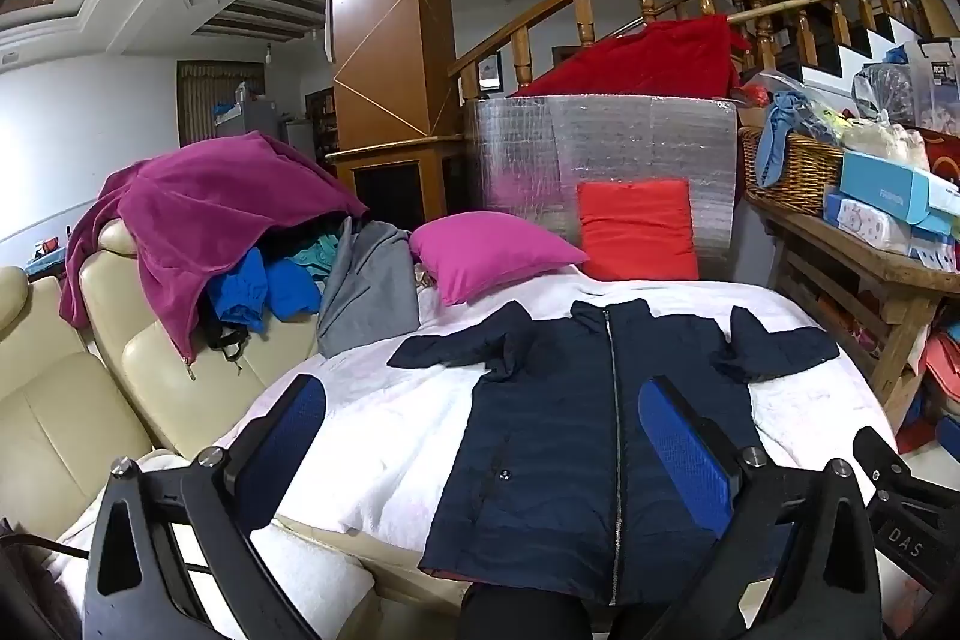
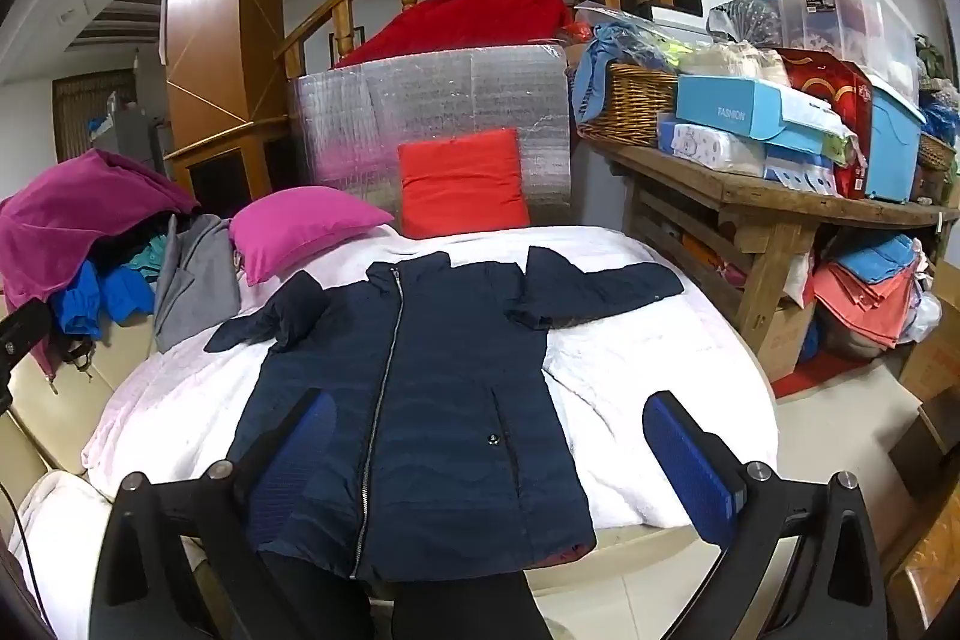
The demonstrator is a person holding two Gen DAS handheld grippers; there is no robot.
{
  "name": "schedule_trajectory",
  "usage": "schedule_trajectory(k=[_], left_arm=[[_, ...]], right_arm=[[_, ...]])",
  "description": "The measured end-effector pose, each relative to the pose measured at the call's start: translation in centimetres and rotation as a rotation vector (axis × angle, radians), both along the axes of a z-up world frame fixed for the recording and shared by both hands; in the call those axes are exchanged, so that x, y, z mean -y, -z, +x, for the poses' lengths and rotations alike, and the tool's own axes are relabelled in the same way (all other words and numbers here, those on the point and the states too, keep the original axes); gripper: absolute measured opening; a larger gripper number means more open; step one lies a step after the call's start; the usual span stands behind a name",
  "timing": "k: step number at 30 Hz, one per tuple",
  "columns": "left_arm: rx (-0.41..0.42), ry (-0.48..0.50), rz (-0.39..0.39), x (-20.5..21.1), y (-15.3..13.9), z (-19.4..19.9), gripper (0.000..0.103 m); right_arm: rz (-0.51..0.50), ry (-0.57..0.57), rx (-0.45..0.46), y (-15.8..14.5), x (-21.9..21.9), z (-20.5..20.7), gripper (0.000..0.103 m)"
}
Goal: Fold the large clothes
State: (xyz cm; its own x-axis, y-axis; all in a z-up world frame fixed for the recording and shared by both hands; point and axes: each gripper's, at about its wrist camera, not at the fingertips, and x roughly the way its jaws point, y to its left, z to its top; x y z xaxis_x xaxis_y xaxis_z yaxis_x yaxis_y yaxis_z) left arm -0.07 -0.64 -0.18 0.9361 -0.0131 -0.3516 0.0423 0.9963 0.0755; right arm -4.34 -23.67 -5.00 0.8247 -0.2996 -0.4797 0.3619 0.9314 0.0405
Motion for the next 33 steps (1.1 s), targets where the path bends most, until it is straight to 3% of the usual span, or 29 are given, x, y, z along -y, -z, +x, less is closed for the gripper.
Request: schedule_trajectory(k=[33], left_arm=[[-0.003, 0.018, 0.005, 0.1, 0.5, 0.0, 0.103]], right_arm=[[0.018, -0.004, -0.012, 0.5, -0.1, 0.3, 0.103]])
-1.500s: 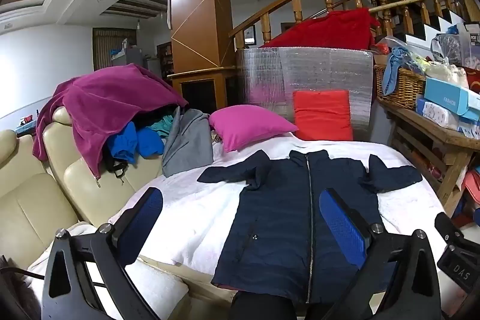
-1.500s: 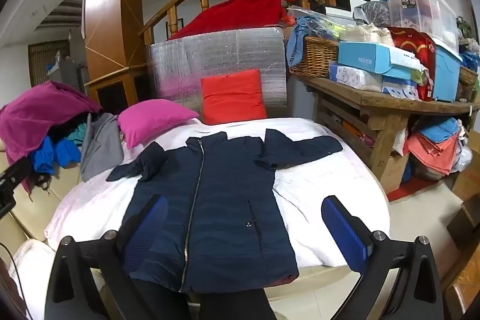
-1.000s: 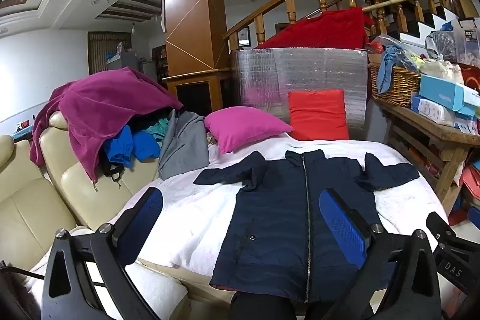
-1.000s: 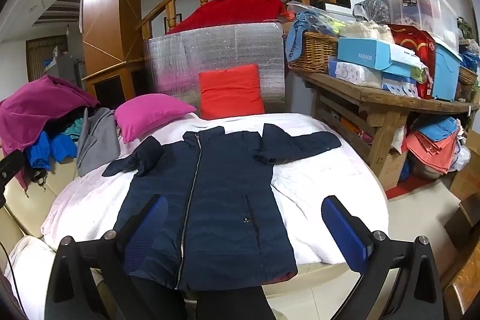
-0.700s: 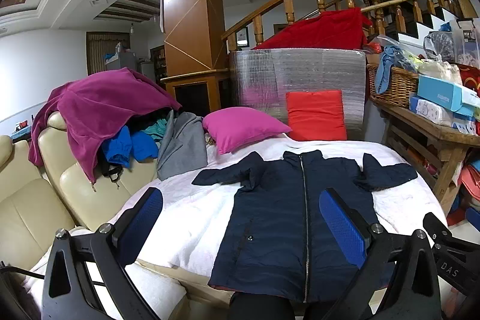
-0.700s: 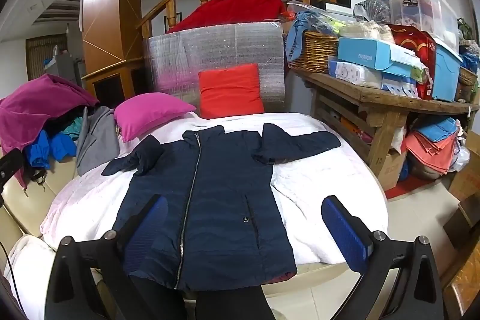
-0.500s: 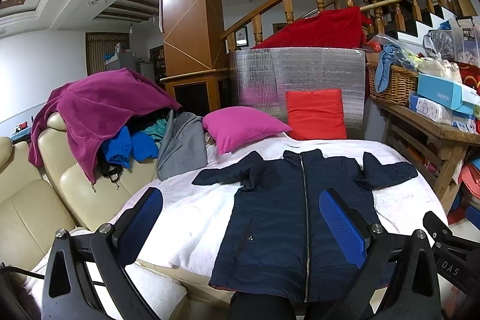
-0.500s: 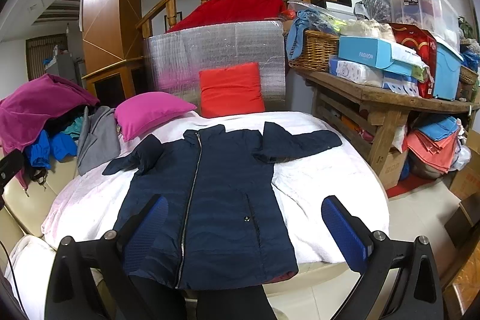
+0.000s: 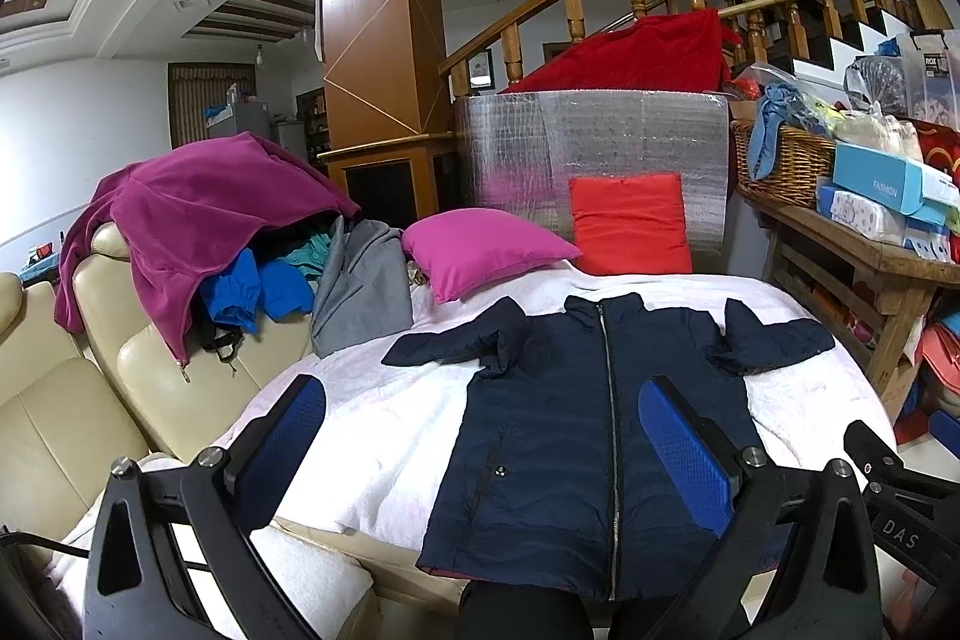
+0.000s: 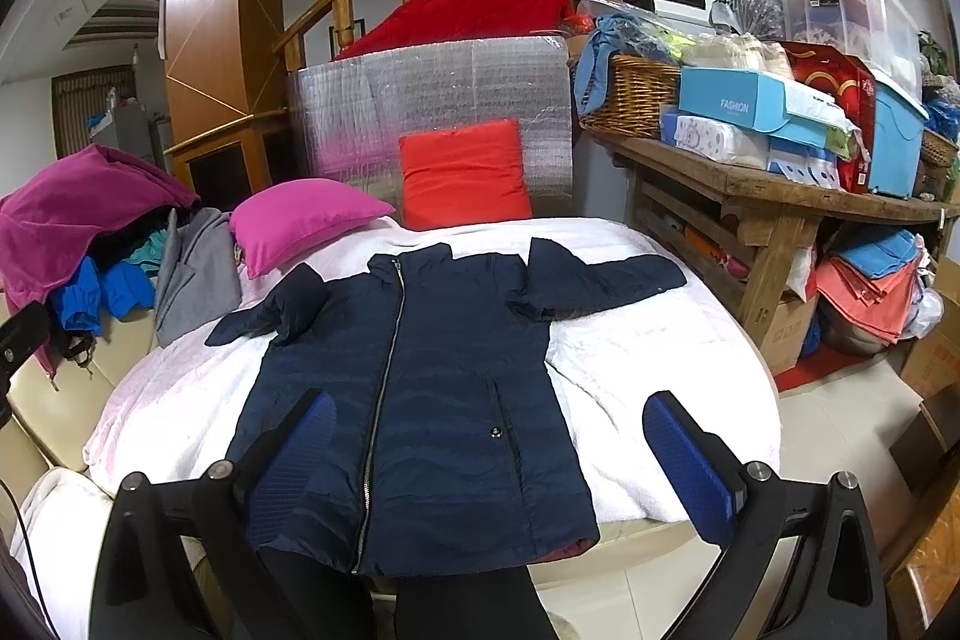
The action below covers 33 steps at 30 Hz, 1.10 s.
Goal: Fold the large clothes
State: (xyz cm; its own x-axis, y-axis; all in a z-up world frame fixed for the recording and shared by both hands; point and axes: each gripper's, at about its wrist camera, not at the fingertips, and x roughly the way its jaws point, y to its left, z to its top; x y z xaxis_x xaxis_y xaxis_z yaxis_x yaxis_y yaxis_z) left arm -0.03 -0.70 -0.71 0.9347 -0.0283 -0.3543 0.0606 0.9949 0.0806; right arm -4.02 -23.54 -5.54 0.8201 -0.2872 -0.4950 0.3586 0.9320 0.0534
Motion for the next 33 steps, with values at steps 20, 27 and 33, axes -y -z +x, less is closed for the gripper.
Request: schedule_trajectory(k=[20, 27, 33], left_arm=[[-0.007, 0.003, 0.004, -0.02, 0.35, 0.12, 0.103], [-0.010, 0.006, 0.002, -0.07, 0.41, 0.08, 0.103], [-0.012, 0.007, 0.005, -0.05, 0.52, 0.08, 0.103]], right_arm=[[0.002, -0.003, -0.013, 0.21, -0.06, 0.22, 0.103], [0.002, -0.004, -0.014, 0.25, -0.02, 0.20, 0.103], [0.002, -0.005, -0.018, 0.42, -0.08, 0.22, 0.103]])
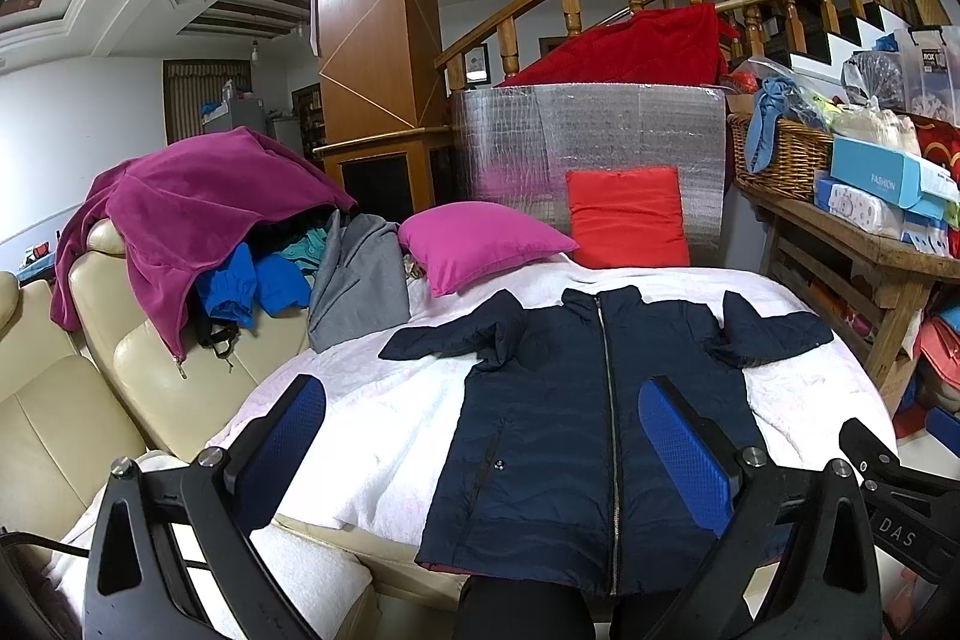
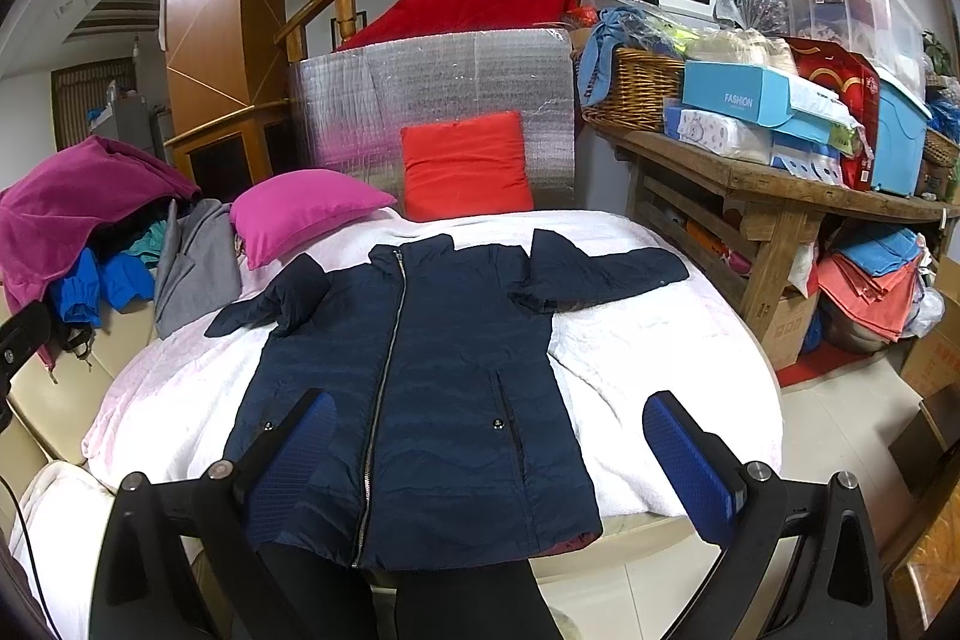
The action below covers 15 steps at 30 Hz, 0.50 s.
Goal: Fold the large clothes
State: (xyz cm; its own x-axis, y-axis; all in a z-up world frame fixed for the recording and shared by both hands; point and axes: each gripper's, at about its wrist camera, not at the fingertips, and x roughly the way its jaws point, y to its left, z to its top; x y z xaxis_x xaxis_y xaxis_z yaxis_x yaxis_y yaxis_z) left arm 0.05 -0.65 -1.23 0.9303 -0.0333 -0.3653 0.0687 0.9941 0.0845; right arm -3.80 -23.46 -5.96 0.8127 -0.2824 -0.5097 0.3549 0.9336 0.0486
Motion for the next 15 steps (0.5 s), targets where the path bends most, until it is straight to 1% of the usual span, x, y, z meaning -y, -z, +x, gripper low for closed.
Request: schedule_trajectory(k=[15], left_arm=[[-0.006, -0.001, 0.002, 0.15, 0.26, 0.08, 0.103]], right_arm=[[0.003, -0.003, -0.005, 0.35, -0.27, 0.03, 0.103]])
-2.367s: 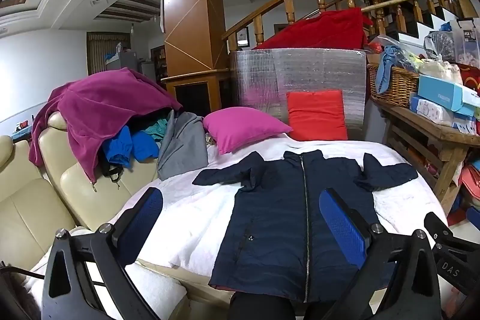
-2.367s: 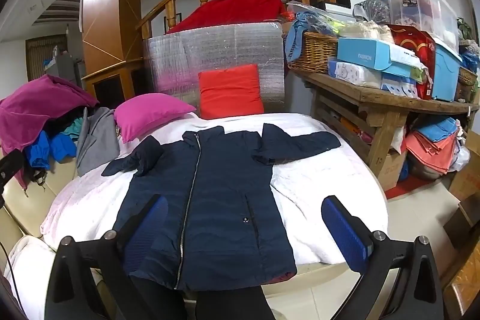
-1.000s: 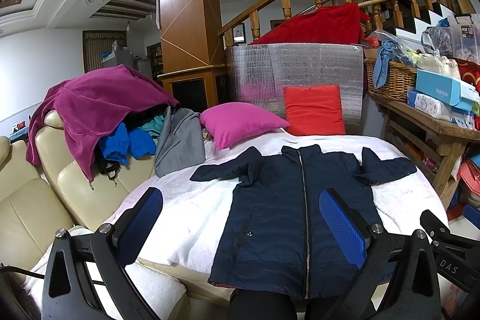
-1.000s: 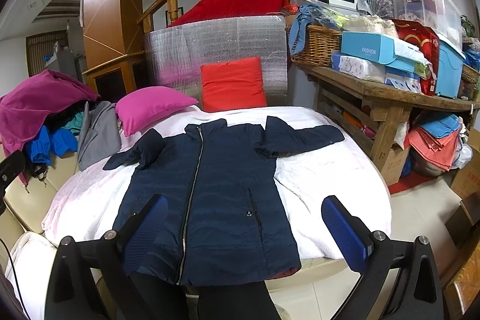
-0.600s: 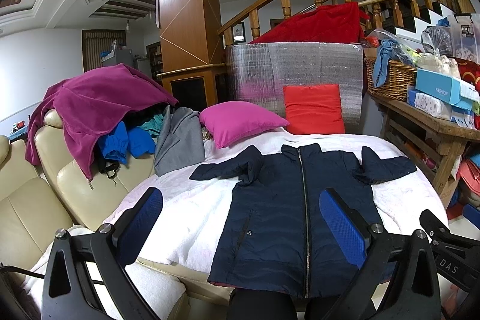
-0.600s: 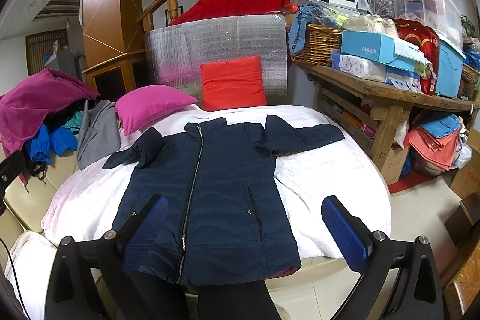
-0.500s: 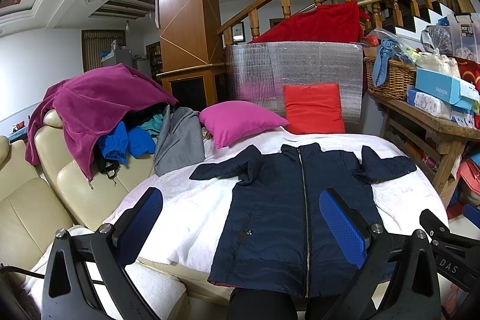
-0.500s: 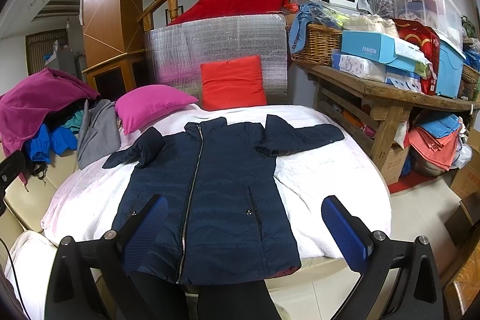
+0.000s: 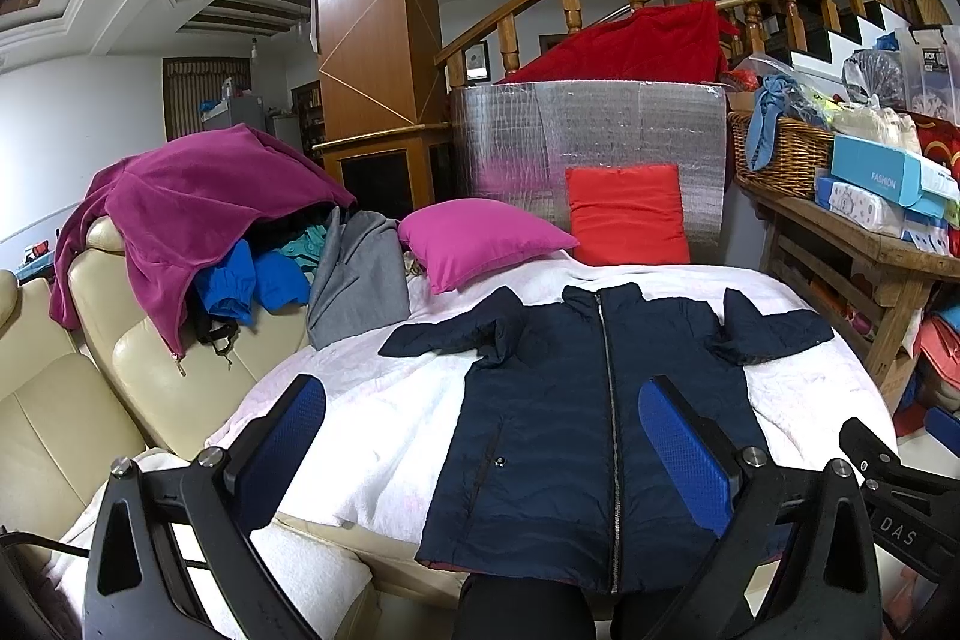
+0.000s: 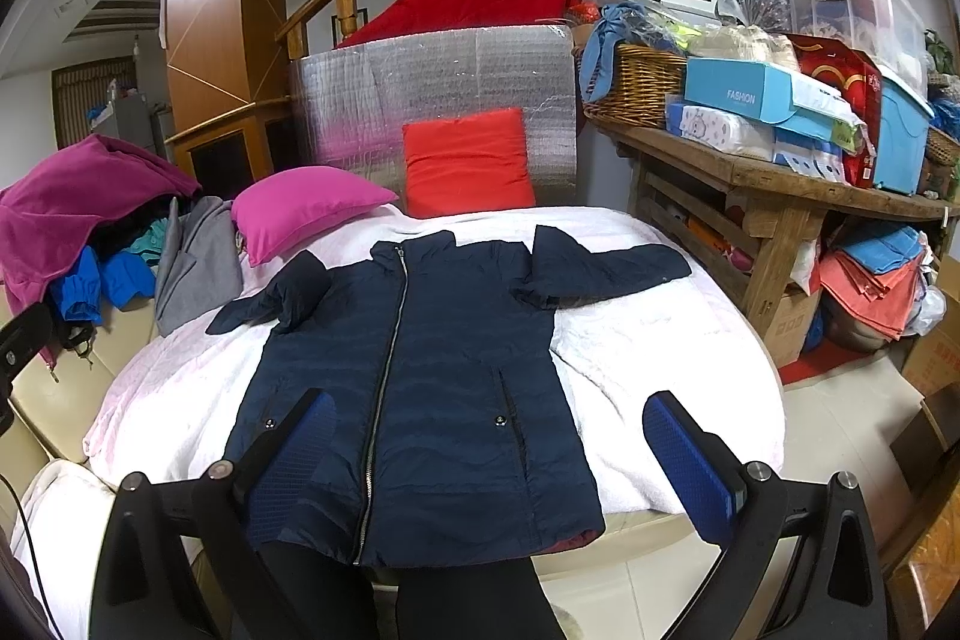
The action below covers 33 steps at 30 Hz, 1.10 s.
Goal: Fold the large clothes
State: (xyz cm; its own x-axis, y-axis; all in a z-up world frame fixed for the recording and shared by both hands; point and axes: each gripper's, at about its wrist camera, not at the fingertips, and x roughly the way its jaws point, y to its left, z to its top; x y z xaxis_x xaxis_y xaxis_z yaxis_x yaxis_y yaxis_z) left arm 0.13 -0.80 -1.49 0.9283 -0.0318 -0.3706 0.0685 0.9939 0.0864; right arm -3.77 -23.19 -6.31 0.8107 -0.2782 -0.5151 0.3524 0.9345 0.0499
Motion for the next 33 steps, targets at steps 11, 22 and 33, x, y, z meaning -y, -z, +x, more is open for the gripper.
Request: schedule_trajectory(k=[11, 22, 33], left_arm=[[-0.002, 0.000, -0.001, 0.1, 0.0, -0.1, 0.103], [-0.017, 0.010, 0.002, 0.2, 0.4, 0.6, 0.103], [-0.399, -0.013, 0.035, 4.2, 8.4, 16.8, 0.103]], right_arm=[[-0.001, -0.002, -0.006, 0.0, 0.1, 0.2, 0.103], [0.000, -0.004, -0.017, 0.3, 0.6, 0.8, 0.103], [0.210, 0.088, -0.068, 3.6, 14.5, 6.7, 0.103]])
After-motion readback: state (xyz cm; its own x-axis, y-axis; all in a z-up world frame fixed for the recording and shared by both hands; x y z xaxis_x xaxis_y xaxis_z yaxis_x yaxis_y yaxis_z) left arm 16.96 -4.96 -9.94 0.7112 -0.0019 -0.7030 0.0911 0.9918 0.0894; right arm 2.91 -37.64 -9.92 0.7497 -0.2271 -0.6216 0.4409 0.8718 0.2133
